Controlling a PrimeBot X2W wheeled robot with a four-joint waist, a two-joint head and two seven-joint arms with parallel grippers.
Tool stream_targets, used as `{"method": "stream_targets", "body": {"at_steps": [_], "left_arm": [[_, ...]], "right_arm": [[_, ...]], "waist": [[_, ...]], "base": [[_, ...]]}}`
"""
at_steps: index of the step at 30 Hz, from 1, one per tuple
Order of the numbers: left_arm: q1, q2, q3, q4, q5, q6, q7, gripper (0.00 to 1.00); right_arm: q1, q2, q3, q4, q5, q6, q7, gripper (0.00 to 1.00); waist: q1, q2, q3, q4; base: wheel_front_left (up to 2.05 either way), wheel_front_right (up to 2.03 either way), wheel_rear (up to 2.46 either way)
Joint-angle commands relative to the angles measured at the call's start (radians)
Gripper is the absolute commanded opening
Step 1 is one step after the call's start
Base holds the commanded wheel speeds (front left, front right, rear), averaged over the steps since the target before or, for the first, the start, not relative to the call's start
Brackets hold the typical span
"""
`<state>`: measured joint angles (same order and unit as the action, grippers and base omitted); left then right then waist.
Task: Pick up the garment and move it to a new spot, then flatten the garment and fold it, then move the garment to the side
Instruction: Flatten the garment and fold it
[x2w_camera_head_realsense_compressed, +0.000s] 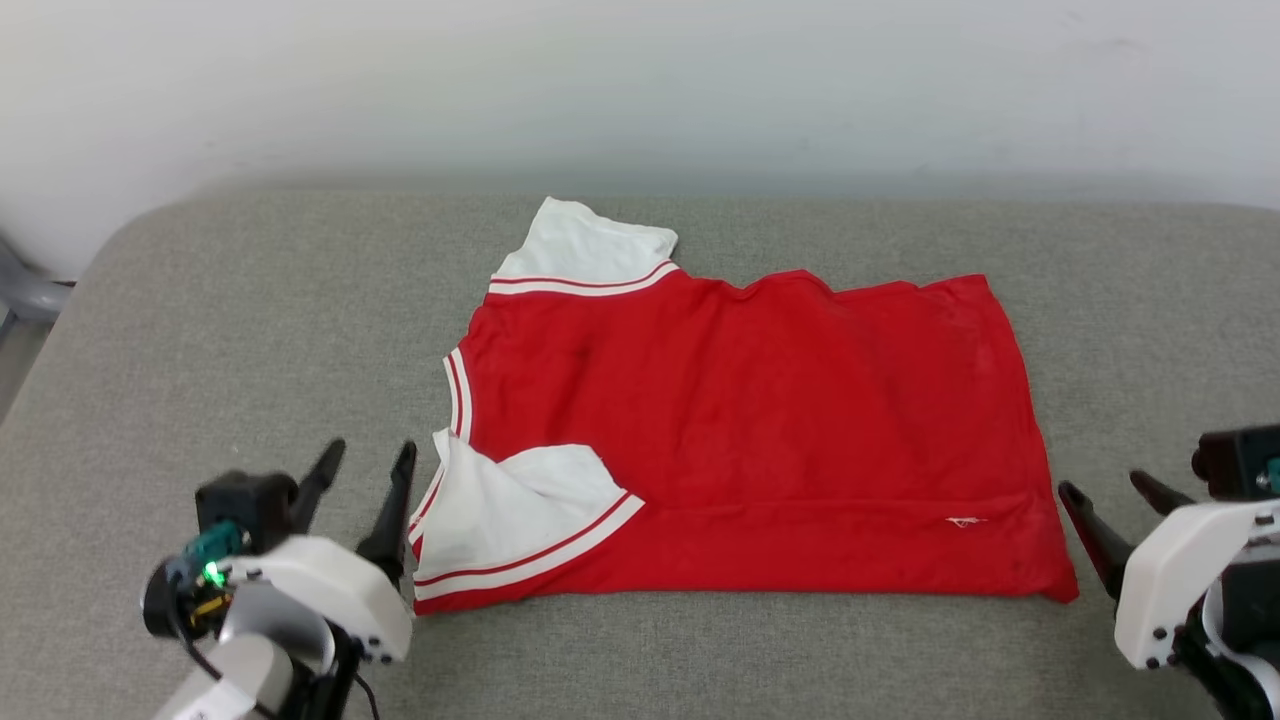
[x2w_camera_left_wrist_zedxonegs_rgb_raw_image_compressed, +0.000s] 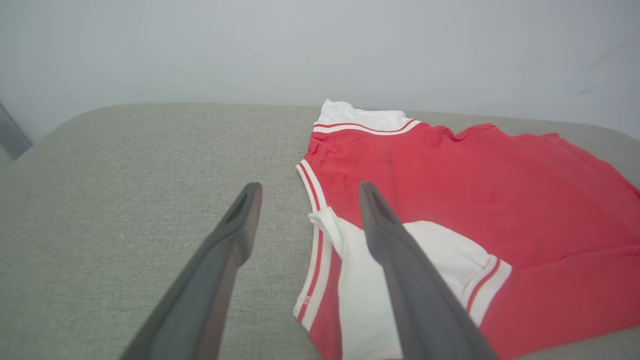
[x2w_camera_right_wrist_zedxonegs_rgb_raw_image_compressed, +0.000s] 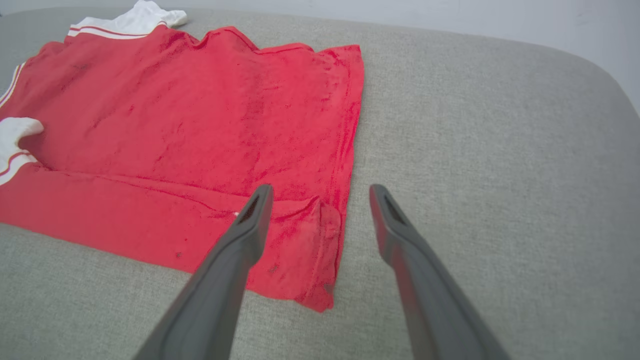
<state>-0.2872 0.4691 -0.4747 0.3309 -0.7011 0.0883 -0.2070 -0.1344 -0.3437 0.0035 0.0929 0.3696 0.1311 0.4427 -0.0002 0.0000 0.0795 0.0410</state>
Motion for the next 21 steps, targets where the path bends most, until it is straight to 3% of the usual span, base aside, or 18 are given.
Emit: {"method": "stream_targets", "body": {"at_steps": [1,13,21], "left_arm": [[0.037,0.000,0.008,-0.030,-0.014,0.015,0.008,1.00],[0.216,0.063,-0.061,-0.256,-0.044,0.120,0.244,1.00],[0.168,0.090,-0.073,-0.243,-0.006,0.185,0.323,1.00]], "right_arm": [[0.028,0.007,-0.005,-0.014,-0.021,-0.001,0.017,1.00],[0.151,0.084,-0.066,-0.170,-0.093,-0.001,0.179,1.00],[0.141,0.099,-0.068,-0.241,-0.115,-0.001,0.207,1.00]], "waist": [[0.0002,0.0000,-0.011,-0.004],[0.0002,0.0000,0.010,-0.012],[0.0002,0.0000,0.072,-0.042]], "base": [[0.00,0.00,0.00],[0.00,0.00,0.00],[0.00,0.00,0.00]]}}
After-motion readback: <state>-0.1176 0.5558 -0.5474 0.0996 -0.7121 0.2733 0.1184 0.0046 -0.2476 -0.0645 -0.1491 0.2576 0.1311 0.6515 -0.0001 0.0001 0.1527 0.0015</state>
